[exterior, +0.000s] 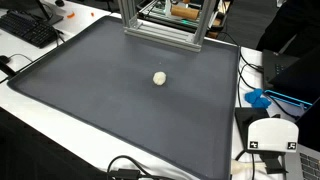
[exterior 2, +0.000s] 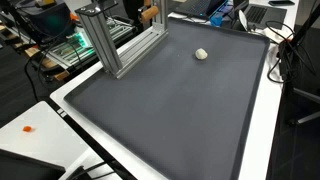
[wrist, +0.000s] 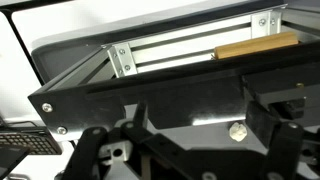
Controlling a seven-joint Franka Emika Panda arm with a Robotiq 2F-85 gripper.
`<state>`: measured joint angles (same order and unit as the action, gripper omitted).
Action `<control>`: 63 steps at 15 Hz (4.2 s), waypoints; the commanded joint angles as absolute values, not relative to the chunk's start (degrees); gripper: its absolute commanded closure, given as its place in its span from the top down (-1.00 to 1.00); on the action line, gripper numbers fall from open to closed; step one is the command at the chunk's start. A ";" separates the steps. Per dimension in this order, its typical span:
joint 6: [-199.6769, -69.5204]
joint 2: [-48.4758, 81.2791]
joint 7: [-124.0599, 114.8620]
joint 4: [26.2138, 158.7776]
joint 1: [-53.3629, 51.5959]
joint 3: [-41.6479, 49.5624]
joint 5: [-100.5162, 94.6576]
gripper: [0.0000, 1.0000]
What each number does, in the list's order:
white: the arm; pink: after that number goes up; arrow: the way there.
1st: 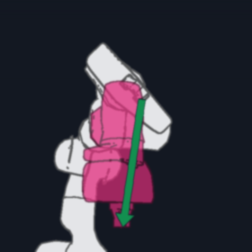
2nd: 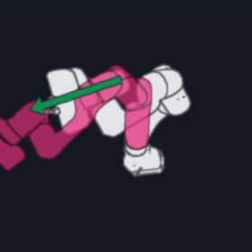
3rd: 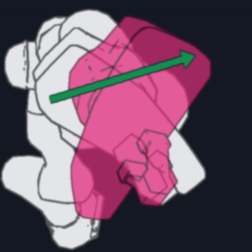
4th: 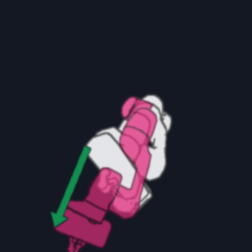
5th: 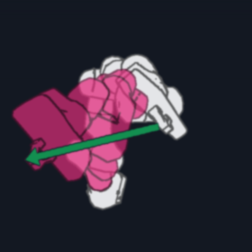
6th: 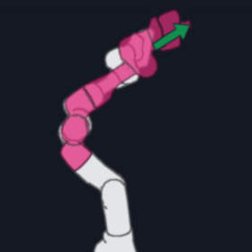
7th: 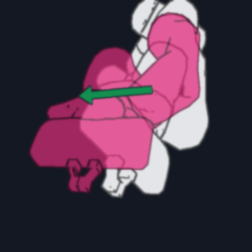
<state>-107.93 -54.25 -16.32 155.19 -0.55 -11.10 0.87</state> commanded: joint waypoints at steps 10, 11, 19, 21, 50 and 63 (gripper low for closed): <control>-108.40 -51.61 -17.99 150.91 -2.63 -12.01 4.98 1.00; -108.28 -51.23 -18.11 150.49 -3.13 -12.21 6.21 1.00; -111.69 -48.44 -18.18 151.25 -6.41 -17.10 8.22 1.00; -112.41 -47.31 -17.95 151.26 -6.88 -17.78 7.88 1.00; -111.36 -42.44 -16.42 149.26 -8.07 -17.52 6.28 1.00; -110.27 -41.26 -14.93 149.33 -8.69 -17.20 5.29 1.00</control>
